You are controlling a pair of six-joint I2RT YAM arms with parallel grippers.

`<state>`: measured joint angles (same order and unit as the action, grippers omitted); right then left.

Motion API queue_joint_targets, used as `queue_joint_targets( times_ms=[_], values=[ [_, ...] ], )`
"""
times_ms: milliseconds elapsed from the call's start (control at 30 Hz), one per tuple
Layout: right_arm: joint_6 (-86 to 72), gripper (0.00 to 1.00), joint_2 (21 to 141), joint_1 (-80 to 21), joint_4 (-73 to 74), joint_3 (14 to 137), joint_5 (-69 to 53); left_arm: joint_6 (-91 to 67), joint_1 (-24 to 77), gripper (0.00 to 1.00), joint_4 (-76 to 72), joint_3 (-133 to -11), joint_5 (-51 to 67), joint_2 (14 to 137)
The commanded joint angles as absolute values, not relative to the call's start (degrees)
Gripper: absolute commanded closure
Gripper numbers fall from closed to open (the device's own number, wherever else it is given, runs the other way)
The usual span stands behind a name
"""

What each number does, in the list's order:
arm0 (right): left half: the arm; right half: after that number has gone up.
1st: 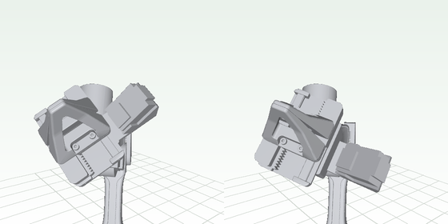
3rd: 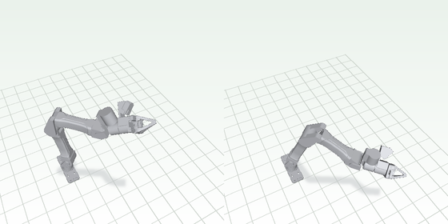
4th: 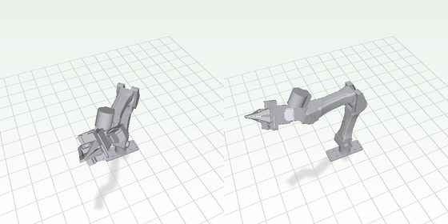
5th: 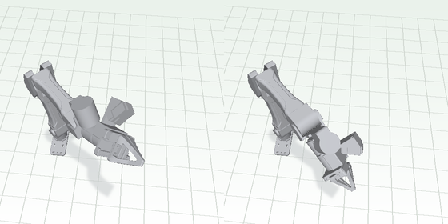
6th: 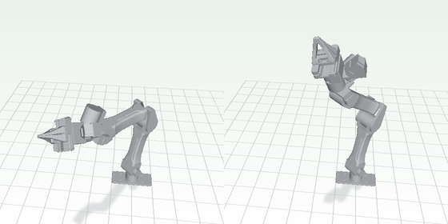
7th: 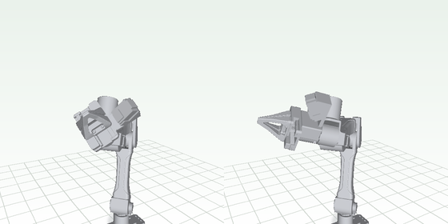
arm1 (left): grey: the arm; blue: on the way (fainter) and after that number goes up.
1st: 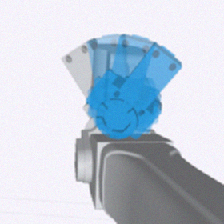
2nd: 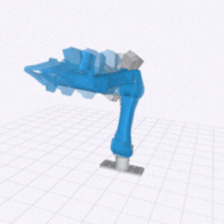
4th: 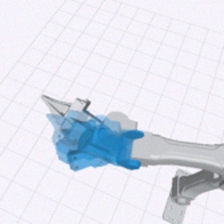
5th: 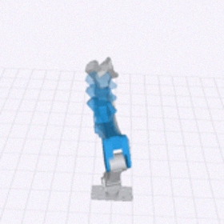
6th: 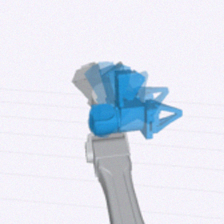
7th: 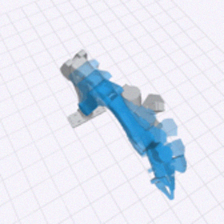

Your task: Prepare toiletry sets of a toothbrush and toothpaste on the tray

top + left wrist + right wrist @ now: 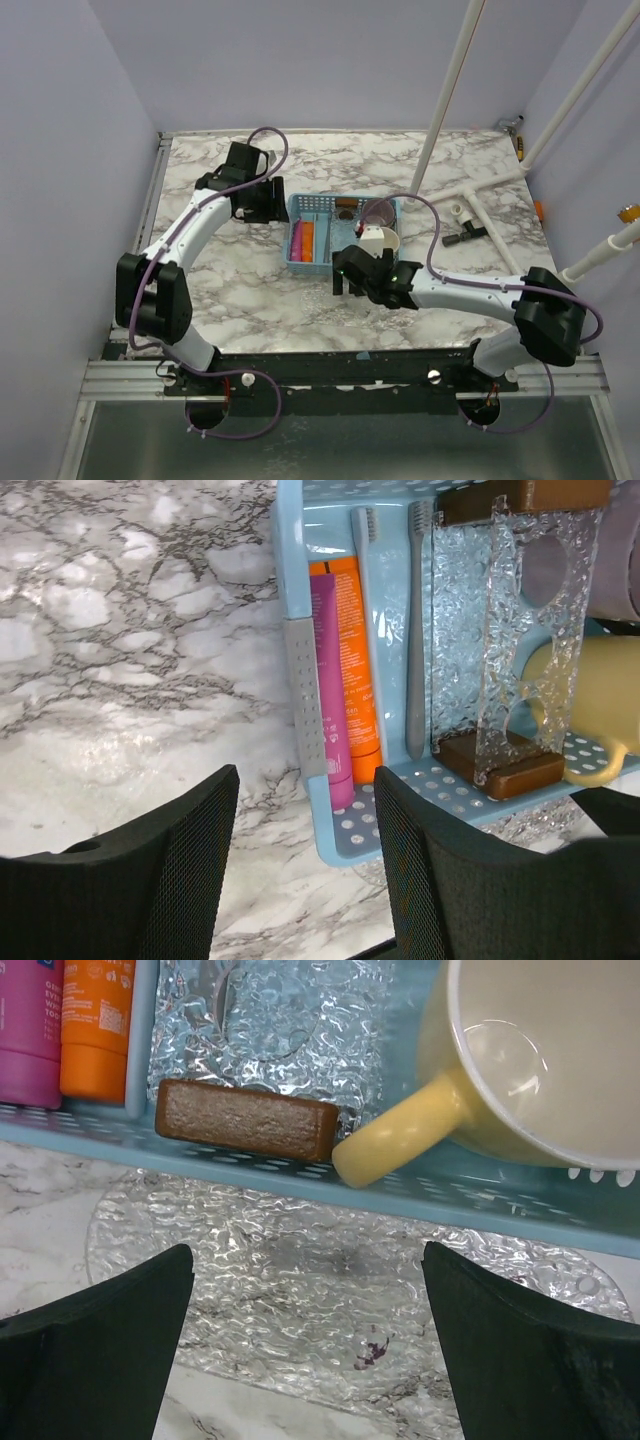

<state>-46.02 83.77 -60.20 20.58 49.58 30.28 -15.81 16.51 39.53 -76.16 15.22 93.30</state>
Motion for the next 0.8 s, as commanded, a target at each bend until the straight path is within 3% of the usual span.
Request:
queue_joint_targets(
  times_ms=[0,767],
  values=[
    [-47.31,0.00,86.17,-59.08,19.25,52.56,31.71,-18.58,16.61,0.43,41.50,-73.19,10.51,85.98],
    [-44.72,0.00,97.72,-54.08,16.61,62.25,31.75,-18.29,16.70,0.40,37.89,-54.34,14.59,60.89]
  ],
)
